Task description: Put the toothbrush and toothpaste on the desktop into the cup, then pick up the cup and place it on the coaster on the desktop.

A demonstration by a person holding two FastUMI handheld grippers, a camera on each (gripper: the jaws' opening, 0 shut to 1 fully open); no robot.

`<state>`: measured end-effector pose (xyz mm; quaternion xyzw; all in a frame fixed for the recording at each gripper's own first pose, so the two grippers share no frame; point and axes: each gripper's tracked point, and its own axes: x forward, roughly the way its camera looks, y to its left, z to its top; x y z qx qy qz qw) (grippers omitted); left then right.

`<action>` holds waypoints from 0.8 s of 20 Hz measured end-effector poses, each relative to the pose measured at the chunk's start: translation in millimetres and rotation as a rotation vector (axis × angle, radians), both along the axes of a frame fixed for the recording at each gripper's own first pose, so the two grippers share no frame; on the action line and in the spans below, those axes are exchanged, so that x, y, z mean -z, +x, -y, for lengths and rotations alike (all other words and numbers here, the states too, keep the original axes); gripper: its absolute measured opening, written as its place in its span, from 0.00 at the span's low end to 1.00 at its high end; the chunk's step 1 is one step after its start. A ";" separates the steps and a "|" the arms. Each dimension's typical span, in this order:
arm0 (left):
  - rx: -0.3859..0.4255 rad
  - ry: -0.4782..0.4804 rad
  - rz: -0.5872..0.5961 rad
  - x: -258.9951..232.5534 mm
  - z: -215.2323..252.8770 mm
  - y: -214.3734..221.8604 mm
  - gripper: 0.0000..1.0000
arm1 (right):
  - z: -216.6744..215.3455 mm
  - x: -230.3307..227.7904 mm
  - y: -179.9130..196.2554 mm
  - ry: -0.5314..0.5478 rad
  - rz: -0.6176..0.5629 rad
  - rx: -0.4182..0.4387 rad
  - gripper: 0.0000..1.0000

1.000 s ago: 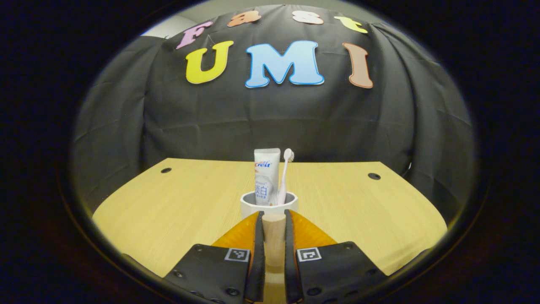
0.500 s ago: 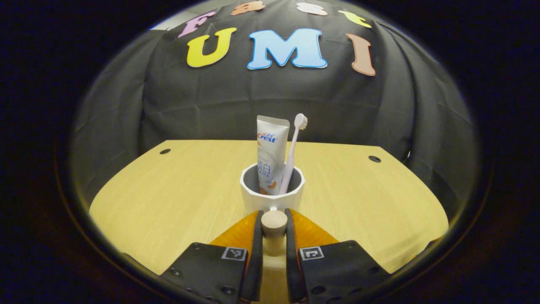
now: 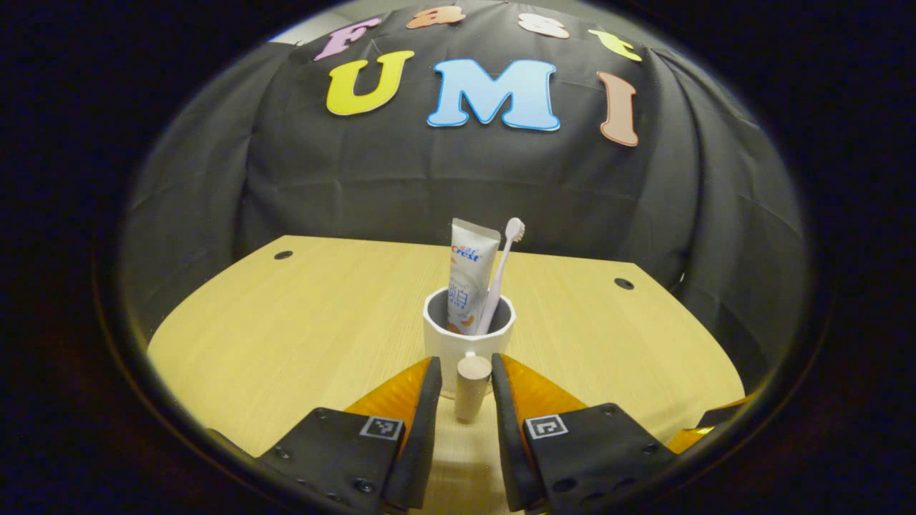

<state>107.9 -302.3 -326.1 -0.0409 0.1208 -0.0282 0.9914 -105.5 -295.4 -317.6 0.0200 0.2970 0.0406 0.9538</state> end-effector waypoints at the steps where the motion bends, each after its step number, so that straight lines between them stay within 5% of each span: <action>1: 0.005 0.005 0.011 -9.6 -1.0 -9.7 0.48 | -1.4 -1.9 0.1 0.003 0.014 -0.012 0.68; 5: -0.006 0.010 0.048 -55.7 -22.5 -52.1 0.48 | -22.9 -38.3 -2.9 -0.003 0.114 -0.078 0.68; 16: -0.234 0.069 0.226 -202.3 -180.6 -152.3 0.48 | -117.2 -120.9 -26.6 -0.066 0.336 -0.271 0.68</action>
